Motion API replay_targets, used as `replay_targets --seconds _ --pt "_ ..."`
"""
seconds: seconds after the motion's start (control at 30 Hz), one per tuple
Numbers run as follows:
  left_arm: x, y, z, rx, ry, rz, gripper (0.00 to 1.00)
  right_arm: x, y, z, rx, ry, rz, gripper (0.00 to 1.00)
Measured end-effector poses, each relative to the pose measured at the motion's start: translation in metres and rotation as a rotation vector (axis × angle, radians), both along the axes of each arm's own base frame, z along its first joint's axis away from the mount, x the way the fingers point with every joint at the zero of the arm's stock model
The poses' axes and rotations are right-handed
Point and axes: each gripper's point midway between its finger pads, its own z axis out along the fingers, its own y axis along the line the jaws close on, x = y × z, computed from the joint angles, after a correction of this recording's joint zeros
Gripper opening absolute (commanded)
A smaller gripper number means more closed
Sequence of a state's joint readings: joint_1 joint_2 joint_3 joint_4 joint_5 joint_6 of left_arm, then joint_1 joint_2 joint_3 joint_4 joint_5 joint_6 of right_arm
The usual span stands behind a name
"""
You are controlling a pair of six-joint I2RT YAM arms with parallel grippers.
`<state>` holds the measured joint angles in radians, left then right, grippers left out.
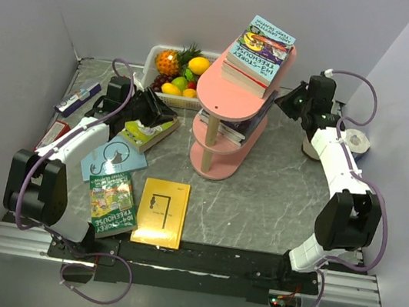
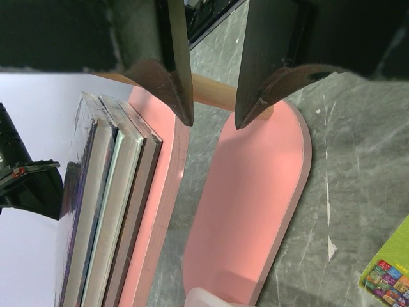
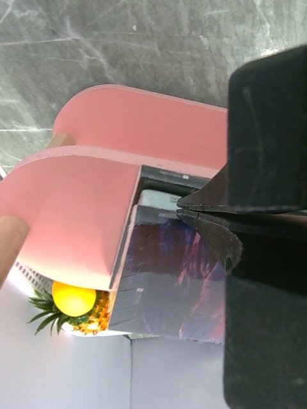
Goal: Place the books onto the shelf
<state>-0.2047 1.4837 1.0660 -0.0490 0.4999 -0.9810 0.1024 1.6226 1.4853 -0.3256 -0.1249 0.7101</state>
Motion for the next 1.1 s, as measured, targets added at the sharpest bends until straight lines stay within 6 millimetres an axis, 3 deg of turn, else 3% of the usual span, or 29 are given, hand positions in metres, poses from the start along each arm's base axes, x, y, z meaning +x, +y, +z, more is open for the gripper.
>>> replay_targets --seconds 0.13,0.27,0.43,0.57,0.73,0.93,1.0,1.1 --pt "0.000 0.000 0.000 0.000 0.000 -0.001 0.38 -0.017 0.004 -0.013 -0.010 0.028 0.008 0.00" --pt "0.000 -0.001 0.000 0.000 0.000 -0.002 0.38 -0.047 0.022 -0.021 -0.029 0.049 0.058 0.00" --pt "0.000 -0.001 0.000 0.000 0.000 -0.002 0.38 -0.082 0.046 -0.013 -0.044 0.033 0.127 0.00" --pt "-0.001 -0.001 0.000 -0.001 0.000 -0.003 0.39 -0.092 0.056 -0.004 -0.057 0.010 0.150 0.00" --pt "-0.002 -0.003 -0.001 0.000 0.004 -0.008 0.38 -0.098 0.064 -0.013 -0.064 0.029 0.172 0.00" --pt "-0.003 -0.004 -0.002 0.001 0.006 -0.010 0.39 -0.114 0.056 -0.030 -0.084 0.058 0.155 0.00" --pt "-0.003 -0.004 -0.002 0.001 0.006 -0.010 0.39 -0.123 0.048 -0.026 -0.091 0.051 0.138 0.00" --pt "-0.003 -0.004 -0.002 0.000 0.006 -0.010 0.39 -0.134 0.031 -0.005 -0.100 -0.007 0.097 0.00"
